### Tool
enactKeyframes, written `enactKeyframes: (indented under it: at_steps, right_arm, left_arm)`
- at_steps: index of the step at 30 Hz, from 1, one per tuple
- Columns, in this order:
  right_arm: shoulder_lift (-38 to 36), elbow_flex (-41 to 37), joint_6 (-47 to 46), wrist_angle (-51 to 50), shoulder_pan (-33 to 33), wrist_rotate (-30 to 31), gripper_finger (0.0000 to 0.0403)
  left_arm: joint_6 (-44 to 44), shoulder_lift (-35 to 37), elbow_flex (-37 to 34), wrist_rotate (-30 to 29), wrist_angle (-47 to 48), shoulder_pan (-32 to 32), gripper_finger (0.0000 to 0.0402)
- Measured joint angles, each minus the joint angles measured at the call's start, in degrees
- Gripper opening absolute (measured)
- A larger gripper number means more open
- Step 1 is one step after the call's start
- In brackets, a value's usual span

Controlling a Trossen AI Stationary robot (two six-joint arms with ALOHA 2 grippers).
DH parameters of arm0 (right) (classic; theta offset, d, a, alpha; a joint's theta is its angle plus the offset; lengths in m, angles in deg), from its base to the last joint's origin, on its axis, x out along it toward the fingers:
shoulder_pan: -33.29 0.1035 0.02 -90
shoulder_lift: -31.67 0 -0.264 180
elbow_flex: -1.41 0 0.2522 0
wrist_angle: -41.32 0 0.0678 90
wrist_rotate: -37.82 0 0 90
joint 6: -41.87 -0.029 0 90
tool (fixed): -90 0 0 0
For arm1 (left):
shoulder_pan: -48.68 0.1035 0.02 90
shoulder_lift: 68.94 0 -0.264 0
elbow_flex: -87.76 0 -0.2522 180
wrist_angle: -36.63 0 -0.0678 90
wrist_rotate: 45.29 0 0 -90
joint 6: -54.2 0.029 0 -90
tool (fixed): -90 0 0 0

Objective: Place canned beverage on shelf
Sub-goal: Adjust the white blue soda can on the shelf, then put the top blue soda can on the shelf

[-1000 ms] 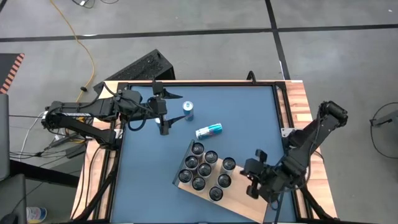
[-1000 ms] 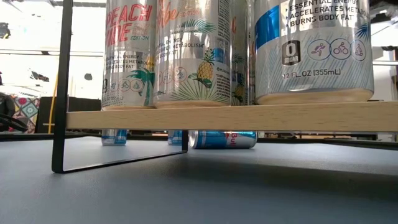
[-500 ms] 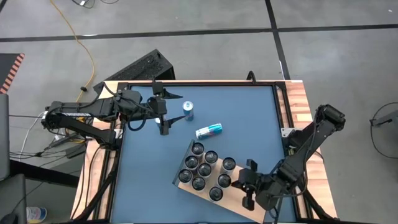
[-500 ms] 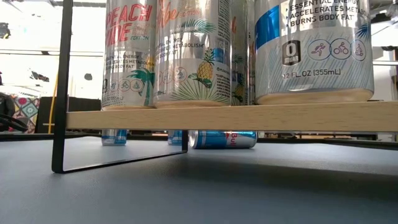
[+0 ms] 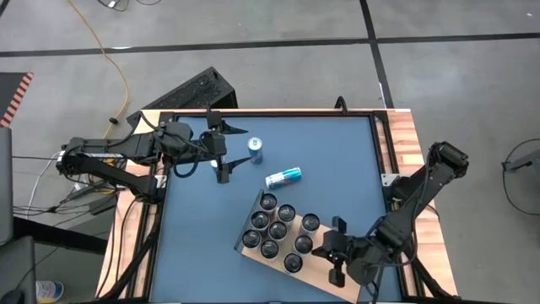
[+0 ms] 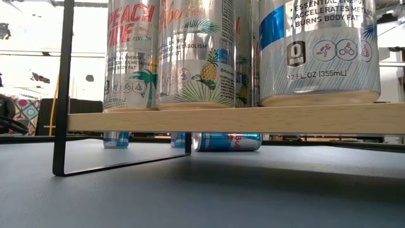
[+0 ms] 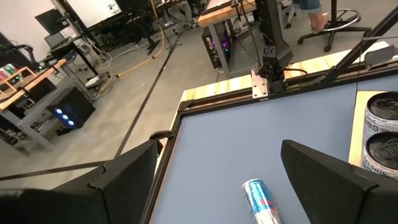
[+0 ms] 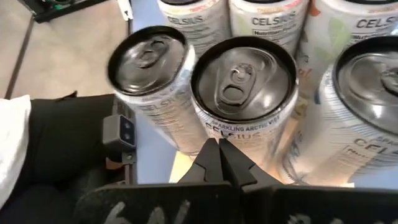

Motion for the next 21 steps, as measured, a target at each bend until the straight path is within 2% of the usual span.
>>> enactKeyframes:
  at_steps: [6,13,21]
  right_arm:
    - [0.0,0.0,-0.3,-3.3,-0.7,0.2,0.0]
    - [0.0,0.0,-1.9,-2.4,0.2,0.2,0.0]
    - [0.0,0.0,-1.5,9.2,2.5,0.1,0.0]
  left_arm:
    - [0.0,0.0,0.0,0.0,0.0,0.0,0.033]
    - [0.0,0.0,0.0,0.0,0.0,0.0,0.033]
    - [-0.8,0.0,0.0,0.0,0.0,0.0,0.033]
